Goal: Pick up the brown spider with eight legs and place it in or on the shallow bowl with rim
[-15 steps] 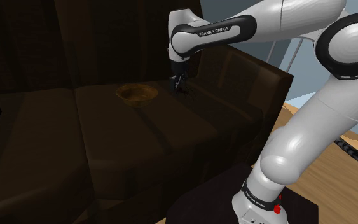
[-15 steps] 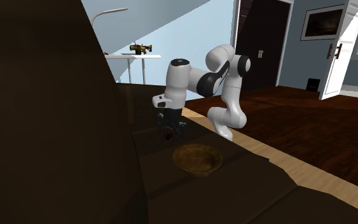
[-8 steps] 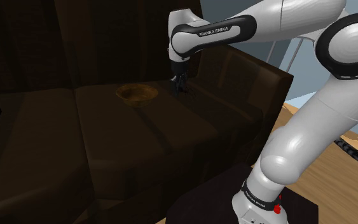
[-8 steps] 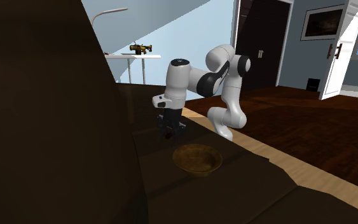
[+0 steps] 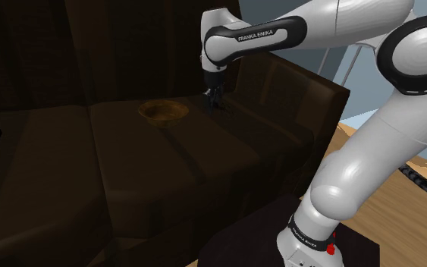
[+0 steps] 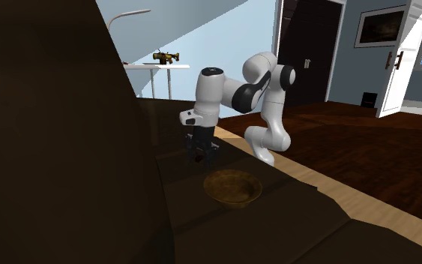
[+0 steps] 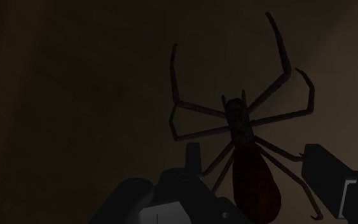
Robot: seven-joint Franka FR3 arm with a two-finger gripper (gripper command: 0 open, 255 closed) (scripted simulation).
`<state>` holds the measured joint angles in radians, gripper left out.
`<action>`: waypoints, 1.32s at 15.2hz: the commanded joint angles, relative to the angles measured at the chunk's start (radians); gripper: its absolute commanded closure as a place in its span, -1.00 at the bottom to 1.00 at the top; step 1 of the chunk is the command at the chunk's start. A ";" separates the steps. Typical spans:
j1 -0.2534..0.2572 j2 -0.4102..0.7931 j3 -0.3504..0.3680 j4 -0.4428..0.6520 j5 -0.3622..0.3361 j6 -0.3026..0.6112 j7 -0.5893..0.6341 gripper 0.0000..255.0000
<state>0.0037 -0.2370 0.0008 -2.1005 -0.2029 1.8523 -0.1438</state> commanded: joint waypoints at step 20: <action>0.002 0.020 0.007 0.300 0.010 -0.276 -0.047 1.00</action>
<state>0.0059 -0.2231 0.0080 -1.8177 -0.1932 1.5872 -0.1882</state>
